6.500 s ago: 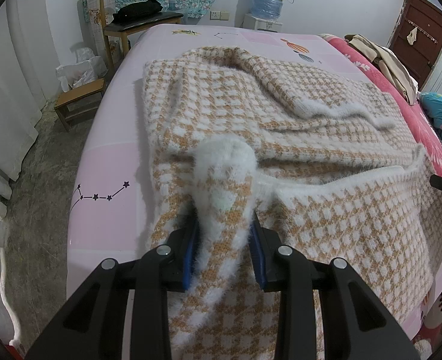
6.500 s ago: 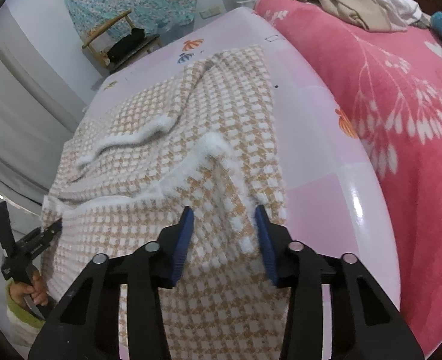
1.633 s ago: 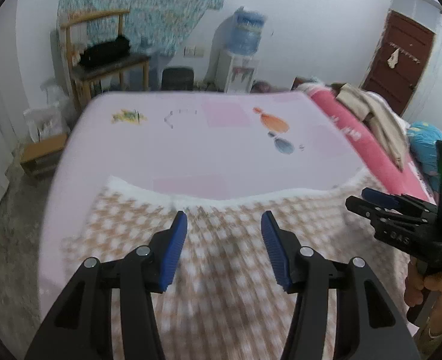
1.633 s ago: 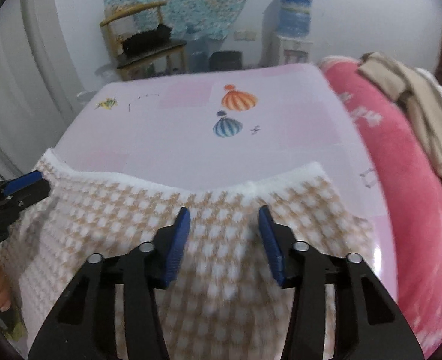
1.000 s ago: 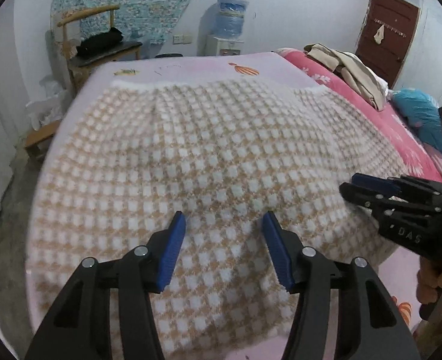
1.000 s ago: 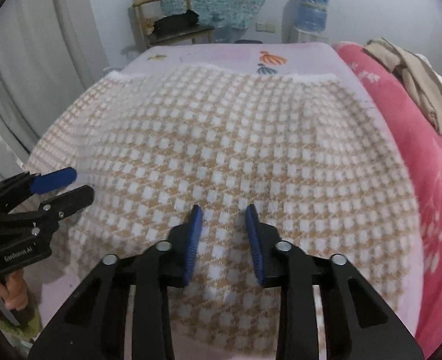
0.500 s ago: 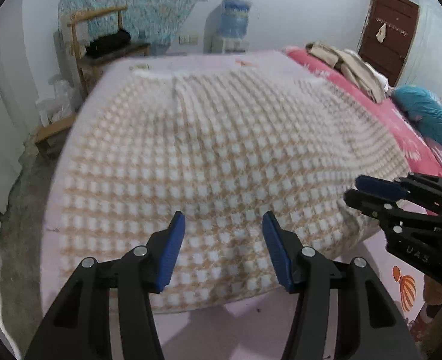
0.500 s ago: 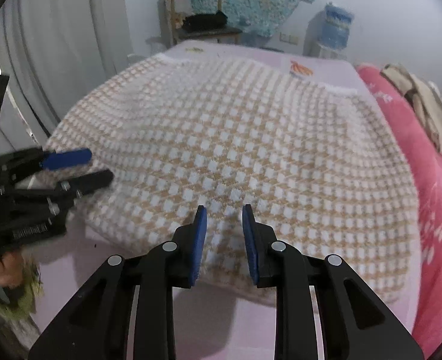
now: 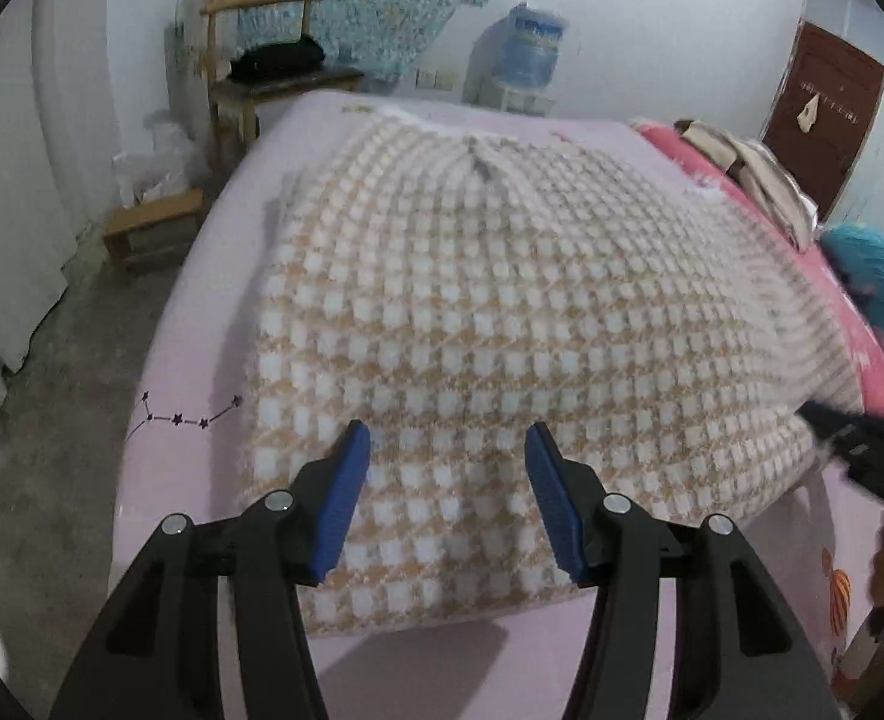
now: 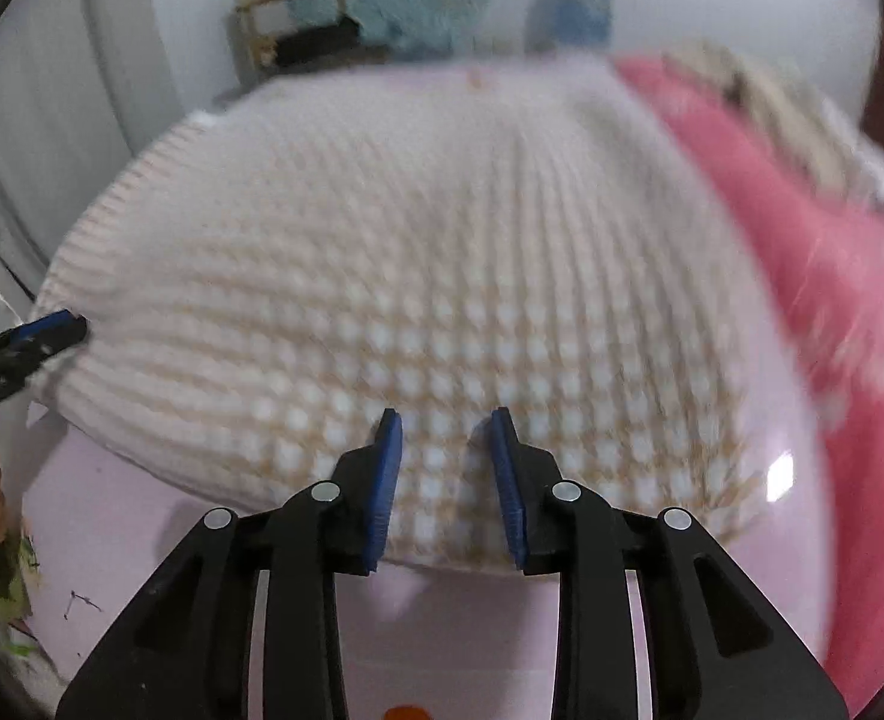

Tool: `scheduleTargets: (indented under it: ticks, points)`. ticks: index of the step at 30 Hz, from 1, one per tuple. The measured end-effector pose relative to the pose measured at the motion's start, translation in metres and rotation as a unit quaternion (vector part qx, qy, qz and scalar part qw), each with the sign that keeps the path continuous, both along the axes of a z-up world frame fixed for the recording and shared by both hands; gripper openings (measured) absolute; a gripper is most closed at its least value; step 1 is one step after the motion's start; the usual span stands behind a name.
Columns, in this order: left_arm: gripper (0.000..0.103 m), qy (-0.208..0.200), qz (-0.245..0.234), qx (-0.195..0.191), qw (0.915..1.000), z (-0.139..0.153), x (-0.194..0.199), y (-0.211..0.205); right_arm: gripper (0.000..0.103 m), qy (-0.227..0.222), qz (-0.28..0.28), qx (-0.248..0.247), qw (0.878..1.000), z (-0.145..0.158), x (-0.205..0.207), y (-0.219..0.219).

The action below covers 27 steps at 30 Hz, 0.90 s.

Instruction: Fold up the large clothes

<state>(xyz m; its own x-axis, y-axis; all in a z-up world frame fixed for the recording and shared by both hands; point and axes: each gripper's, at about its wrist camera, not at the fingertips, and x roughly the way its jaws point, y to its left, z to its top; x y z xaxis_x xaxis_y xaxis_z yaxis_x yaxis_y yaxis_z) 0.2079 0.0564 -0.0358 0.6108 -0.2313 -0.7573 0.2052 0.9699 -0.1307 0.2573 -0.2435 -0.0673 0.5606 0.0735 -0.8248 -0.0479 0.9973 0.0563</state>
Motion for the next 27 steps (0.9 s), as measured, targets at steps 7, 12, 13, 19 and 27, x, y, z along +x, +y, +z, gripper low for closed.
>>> scheduleTargets:
  ticks: [7, 12, 13, 19, 27]
  points:
    - [0.053, -0.040, 0.007, -0.013, 0.9991, 0.029, -0.009, 0.006, 0.028, -0.049, -0.038, -0.017, 0.998, 0.036, -0.028, -0.023]
    - [0.054, 0.013, 0.043, -0.045, 0.9980, -0.001, 0.011, 0.024, 0.029, -0.029, -0.088, 0.053, 0.994, 0.004, -0.026, -0.066]
    - [0.054, 0.014, 0.045, -0.044, 0.9979, 0.003, 0.011, 0.023, 0.029, -0.025, -0.087, 0.049, 0.995, 0.006, -0.024, -0.064]
    - [0.054, -0.003, 0.049, -0.049, 0.9976, 0.032, -0.013, 0.023, 0.043, -0.027, -0.095, 0.050, 0.994, 0.029, -0.053, -0.051]
    - [0.075, -0.038, 0.015, -0.059, 0.9974, 0.070, -0.073, -0.003, 0.084, -0.079, -0.066, 0.043, 0.994, 0.064, -0.109, -0.017]
